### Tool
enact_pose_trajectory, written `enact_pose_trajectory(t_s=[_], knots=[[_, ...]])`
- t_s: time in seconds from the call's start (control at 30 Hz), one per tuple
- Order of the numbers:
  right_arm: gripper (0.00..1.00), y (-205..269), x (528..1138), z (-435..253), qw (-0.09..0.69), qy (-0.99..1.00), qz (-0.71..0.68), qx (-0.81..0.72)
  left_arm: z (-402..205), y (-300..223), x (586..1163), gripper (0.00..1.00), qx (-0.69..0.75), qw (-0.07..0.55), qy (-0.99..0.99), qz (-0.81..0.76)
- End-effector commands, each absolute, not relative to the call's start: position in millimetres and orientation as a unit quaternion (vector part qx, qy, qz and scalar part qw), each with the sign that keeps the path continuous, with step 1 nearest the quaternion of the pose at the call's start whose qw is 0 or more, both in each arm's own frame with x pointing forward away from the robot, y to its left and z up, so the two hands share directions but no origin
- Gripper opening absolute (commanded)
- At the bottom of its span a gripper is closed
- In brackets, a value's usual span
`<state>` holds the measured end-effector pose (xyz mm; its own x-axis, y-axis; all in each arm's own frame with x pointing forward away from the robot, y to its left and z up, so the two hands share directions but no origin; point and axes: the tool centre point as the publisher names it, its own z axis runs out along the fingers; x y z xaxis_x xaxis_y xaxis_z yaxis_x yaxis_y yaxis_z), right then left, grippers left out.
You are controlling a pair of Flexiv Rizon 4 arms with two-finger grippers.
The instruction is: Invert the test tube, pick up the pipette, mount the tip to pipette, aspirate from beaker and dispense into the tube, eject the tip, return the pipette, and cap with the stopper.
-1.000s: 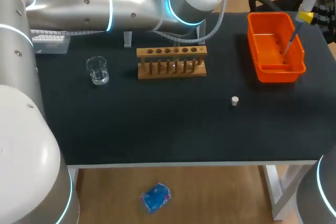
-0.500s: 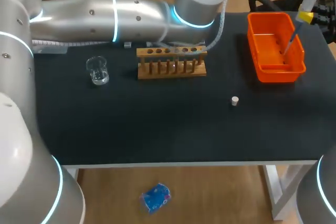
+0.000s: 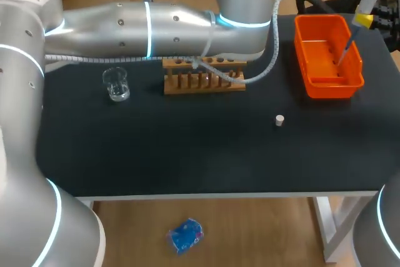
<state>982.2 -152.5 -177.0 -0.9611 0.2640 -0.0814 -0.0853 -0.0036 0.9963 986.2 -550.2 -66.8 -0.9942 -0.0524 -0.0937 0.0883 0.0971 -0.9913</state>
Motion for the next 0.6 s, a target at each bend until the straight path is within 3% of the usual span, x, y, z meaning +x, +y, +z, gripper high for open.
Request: enact_pose_trajectory(t_s=[0.03,0.6], knots=[[0.0,-153.3,982.9,-177.0,0.123,0.695,0.705,0.063,-71.4,-555.5,983.8,0.0,0.012,0.052,0.704,-0.708],[0.0,-153.3,982.9,-177.0,0.123,0.695,0.705,0.063,-81.2,-561.5,980.9,0.0,0.005,0.038,0.71,-0.703]])
